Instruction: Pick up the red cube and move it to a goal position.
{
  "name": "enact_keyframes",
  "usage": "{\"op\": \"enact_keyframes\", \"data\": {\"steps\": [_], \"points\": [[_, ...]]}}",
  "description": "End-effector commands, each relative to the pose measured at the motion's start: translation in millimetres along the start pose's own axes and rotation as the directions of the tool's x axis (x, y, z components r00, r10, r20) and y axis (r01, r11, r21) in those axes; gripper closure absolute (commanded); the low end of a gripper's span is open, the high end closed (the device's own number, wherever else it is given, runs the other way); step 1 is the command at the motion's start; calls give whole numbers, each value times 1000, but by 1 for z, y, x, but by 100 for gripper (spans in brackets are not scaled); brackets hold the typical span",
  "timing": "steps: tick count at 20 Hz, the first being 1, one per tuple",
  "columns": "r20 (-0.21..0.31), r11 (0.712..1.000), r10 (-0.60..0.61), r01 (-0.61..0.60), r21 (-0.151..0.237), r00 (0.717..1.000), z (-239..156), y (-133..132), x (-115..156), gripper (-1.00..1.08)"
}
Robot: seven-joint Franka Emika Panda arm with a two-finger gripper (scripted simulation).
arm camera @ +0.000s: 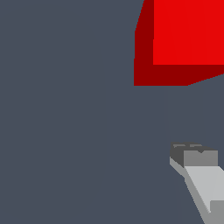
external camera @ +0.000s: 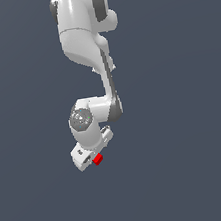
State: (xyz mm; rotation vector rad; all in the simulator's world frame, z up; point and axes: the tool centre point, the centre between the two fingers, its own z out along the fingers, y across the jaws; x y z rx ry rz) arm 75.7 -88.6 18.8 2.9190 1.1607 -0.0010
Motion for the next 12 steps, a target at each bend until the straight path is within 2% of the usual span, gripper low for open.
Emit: {"op": "enact_keyframes", "data": {"steps": [1, 2, 3, 12], "points": [[-1, 1000, 3, -3, 0, 1000, -1, -1, 1, -92], [-1, 1000, 3, -3, 0, 1000, -1, -1, 0, -92], [-1, 1000, 3, -3, 0, 1000, -1, -1, 0, 108], [-1, 1000, 3, -3, 0, 1000, -1, -1, 0, 108]]}}
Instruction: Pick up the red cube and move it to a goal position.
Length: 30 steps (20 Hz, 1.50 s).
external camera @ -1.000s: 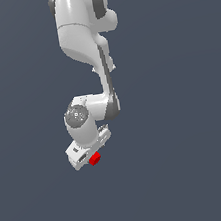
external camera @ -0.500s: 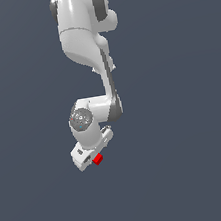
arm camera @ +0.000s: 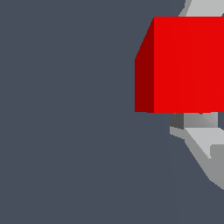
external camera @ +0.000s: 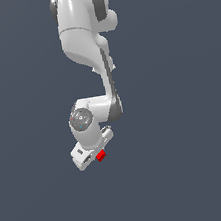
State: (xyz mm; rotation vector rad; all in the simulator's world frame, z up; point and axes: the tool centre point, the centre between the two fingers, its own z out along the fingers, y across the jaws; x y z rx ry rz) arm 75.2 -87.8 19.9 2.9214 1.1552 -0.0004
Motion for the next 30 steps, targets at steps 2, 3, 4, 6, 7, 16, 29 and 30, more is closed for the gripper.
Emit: {"op": "enact_keyframes", "data": {"steps": [2, 3, 4, 6, 7, 16, 29, 30], "points": [[0, 1000, 0, 0, 0, 1000, 0, 0, 0, 108], [0, 1000, 0, 0, 0, 1000, -1, 0, 0, 108], [0, 1000, 0, 0, 0, 1000, -2, -1, 0, 108], [0, 1000, 0, 0, 0, 1000, -6, -2, 0, 108], [0, 1000, 0, 0, 0, 1000, -9, -2, 0, 108], [0, 1000, 0, 0, 0, 1000, -59, -13, -1, 108], [1, 1000, -1, 1, -1, 1000, -203, -44, -3, 108], [1, 1000, -1, 1, -1, 1000, -215, -47, -3, 108]]}}
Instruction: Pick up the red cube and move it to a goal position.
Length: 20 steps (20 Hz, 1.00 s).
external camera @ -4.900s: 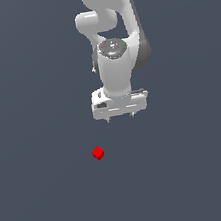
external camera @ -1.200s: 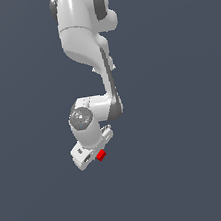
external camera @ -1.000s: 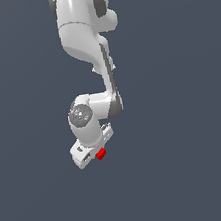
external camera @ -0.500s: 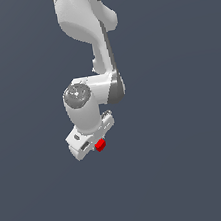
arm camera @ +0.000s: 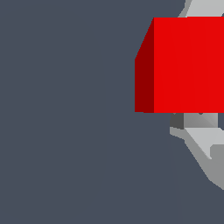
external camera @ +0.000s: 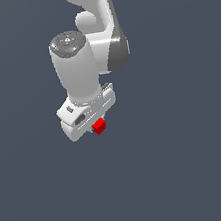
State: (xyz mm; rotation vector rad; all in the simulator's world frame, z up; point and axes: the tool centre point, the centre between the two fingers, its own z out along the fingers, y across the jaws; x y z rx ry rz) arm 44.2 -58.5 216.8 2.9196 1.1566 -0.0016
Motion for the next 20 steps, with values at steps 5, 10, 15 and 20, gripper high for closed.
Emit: {"op": "enact_keyframes", "data": {"steps": [5, 10, 15, 20], "points": [[0, 1000, -1, 1, 0, 1000, -76, -16, 0, 108], [-1, 1000, -1, 1, 1, 1000, -126, -25, 0, 108], [-1, 1000, 0, 0, 1, 1000, -161, -30, 1, 108], [-2, 1000, 0, 0, 1, 1000, -180, -33, 2, 108]]}}
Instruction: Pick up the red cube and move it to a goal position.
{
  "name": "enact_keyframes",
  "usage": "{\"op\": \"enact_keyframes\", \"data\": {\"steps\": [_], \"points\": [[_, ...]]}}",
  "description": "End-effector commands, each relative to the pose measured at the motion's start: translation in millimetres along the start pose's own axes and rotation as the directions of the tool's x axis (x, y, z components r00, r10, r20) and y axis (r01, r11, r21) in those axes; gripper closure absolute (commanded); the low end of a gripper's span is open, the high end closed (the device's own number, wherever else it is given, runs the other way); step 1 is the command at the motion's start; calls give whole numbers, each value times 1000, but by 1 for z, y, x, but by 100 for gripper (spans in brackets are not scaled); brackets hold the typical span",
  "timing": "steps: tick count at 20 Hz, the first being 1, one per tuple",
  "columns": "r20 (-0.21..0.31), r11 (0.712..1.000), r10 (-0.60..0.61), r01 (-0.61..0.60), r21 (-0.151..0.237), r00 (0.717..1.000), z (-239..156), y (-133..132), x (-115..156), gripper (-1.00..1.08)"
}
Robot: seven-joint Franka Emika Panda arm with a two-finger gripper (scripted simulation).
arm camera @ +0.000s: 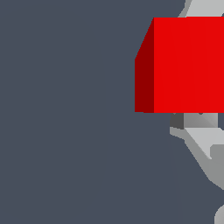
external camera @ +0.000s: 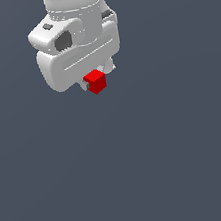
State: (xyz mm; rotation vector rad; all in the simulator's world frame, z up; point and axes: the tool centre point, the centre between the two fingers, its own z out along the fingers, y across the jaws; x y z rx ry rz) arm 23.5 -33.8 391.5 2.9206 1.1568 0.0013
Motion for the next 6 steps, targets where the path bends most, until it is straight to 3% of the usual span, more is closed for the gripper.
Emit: {"op": "enact_keyframes", "data": {"steps": [1, 6], "points": [[1, 1000, 0, 0, 1, 1000, -7, -1, 0, 108], [1, 1000, 0, 0, 1, 1000, -10, -1, 1, 108]]}}
